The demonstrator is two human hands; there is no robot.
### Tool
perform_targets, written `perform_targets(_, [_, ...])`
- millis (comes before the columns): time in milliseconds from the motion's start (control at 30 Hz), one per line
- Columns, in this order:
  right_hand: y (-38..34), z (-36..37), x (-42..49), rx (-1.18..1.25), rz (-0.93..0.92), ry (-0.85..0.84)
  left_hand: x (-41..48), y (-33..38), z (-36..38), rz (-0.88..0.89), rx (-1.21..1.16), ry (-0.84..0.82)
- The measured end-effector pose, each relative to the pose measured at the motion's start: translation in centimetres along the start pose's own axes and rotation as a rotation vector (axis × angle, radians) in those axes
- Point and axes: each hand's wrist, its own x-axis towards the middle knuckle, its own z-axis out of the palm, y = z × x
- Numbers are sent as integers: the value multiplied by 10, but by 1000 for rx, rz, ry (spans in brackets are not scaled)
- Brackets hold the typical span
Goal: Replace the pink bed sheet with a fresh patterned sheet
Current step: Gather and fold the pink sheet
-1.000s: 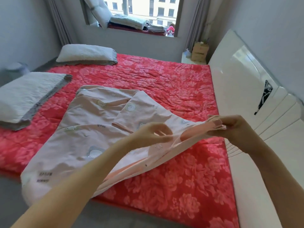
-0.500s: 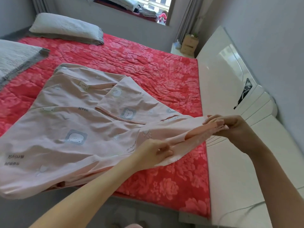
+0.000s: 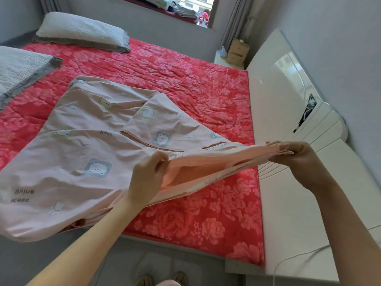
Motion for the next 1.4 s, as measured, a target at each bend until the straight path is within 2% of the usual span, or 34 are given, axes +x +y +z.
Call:
perform_targets(167, [-6,-1,4,2,-18,8,4,7,-1,404,278,34])
perform_targets(267, [-9,0,4,-2,-38,-12,-1,10,11,587,385,-108])
perform_targets(300, [-10,1,5,-13,-40,-22,-1,11,16,588,358,-187])
perform_targets(367, [-10,4,5,-30,-40,-20,4,11,24,446,258,-274])
perform_targets(533, [-7,7,4,-35,-33,5,22,-1,28,-117,51,-479])
perform_targets(600, [-6,9,2,-18,-41,11,24,11,33,-233,-92,-551])
perform_targets(700, [-3,11,2,4,-31,21,29,53,48,-133,-35,-540])
perform_targets(767, [-1,12,4,-1,-15,24,35,77,63,-85,68,-422])
perform_targets(833, [1,11,6,-6,-1,28,41,85,78,-109,140,-316])
perform_targets(900, [3,10,8,-12,-1,32,44,84,88,-116,180,-285])
perform_targets(1067, [2,5,11,7,6,70,51,65,94,-92,235,-305])
perform_targets(1233, [1,2,16,12,5,101,49,32,92,-239,201,-390])
perform_targets(1400, [2,-3,25,4,7,153,51,0,77,-240,361,-479])
